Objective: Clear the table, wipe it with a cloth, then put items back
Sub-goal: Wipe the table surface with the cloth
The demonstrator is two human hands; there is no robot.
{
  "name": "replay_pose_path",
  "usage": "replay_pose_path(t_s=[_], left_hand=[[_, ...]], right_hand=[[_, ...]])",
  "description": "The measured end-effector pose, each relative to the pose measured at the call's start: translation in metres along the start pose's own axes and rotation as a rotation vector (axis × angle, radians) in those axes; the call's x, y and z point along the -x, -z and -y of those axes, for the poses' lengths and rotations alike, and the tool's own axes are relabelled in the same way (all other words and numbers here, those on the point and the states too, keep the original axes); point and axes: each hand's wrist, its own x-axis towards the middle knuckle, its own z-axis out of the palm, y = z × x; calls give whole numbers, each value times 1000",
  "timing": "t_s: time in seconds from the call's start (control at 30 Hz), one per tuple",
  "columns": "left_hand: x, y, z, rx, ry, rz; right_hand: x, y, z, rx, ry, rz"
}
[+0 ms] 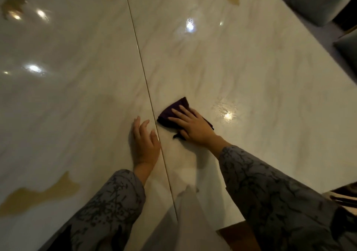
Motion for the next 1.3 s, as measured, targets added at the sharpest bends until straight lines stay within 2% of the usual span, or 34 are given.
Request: replay_pose_path(t_s=[0.27,0.37,0.5,0.67,0.83,0.9,1.07,1.17,1.3], left_hand=[[47,17,17,-87,-320,203],[60,22,20,-184,-339,223],[80,28,19,-224,-282,226],[105,37,24,-229,-263,244],[96,57,44,-178,-406,289],[94,61,51,-130,-425,294],[95,55,54,-93,-465,186],[94,56,56,-128,-428,185],[92,57,56,-187,-394,216]], right_hand=[[121,5,-67,-78,-638,-211],[157,-6,-55,-84,-764,-247],[188,-23,-11,-111,-860,-279],[213,-42,50,-118,-887,-297],[209,-49,65,-104,-930,-278],[190,-48,69,-122,-984,-272],[117,-36,79,-146,-1005,-222],[64,-28,91,-162,-946,-204],[-6,-21,110,-145,-757,-121]])
